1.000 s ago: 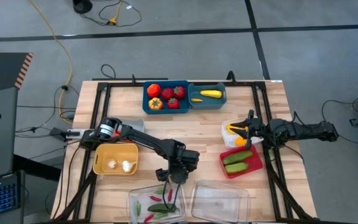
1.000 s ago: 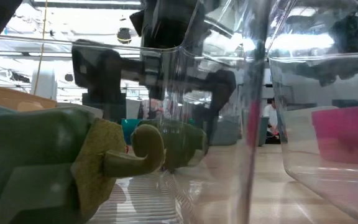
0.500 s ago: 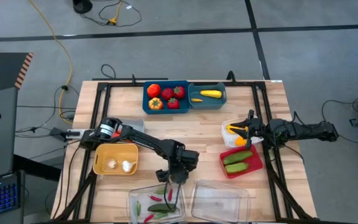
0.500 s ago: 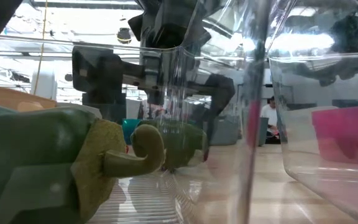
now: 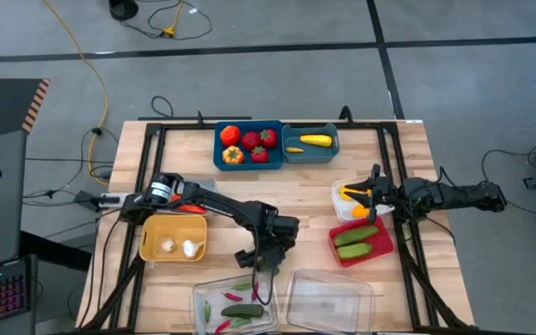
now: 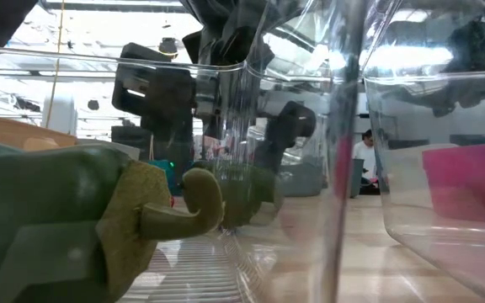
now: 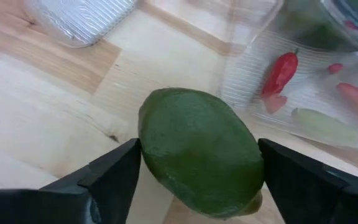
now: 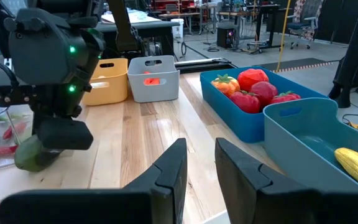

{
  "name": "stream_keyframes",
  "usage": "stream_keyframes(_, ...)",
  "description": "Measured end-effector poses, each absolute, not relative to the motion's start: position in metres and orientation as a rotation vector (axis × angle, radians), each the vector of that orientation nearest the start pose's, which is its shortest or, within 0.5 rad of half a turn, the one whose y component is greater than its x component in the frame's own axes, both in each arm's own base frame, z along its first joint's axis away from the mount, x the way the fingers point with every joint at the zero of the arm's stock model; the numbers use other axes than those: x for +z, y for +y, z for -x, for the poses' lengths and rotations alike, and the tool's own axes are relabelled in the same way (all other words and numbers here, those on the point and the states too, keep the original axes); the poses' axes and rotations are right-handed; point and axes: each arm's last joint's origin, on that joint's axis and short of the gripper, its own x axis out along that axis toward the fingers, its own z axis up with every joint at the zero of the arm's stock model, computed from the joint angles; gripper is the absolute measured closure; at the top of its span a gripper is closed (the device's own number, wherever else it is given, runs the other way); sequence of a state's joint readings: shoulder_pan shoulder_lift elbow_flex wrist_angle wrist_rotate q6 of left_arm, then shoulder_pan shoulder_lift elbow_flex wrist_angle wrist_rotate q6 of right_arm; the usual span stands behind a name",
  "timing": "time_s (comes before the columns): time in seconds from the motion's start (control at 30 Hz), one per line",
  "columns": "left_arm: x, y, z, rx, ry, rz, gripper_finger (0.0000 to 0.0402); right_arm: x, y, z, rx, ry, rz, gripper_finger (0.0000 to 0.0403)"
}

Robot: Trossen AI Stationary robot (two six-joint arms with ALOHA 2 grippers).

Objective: Sort produce into baskets
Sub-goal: Put the green lemon into the right transparent bin

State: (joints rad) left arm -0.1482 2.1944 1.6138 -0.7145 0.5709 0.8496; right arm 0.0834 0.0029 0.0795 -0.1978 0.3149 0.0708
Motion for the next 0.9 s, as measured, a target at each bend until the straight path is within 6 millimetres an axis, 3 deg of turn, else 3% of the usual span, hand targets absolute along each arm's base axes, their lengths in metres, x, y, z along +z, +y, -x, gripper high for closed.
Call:
stream_keyframes(0.27, 0.145, -0.08, -0.43, -1.106, 0.914, -0.439, 0.016, 0.171, -0.001, -0.091, -0.235, 0.11, -0.046, 0.0291)
stream_keyframes(0.57, 0.146, -0.077, -0.431, -1.083, 0.939, -0.404, 0.016, 0.171, -0.001, -0.091, -0.236, 0.111, -0.046, 0.0291)
stream_keyframes(0.9, 0.186, -0.064, -0.44, -1.045, 0.99, -0.353, 0.016, 0.171, -0.001, -0.091, -0.235, 0.111, -0.046, 0.0291)
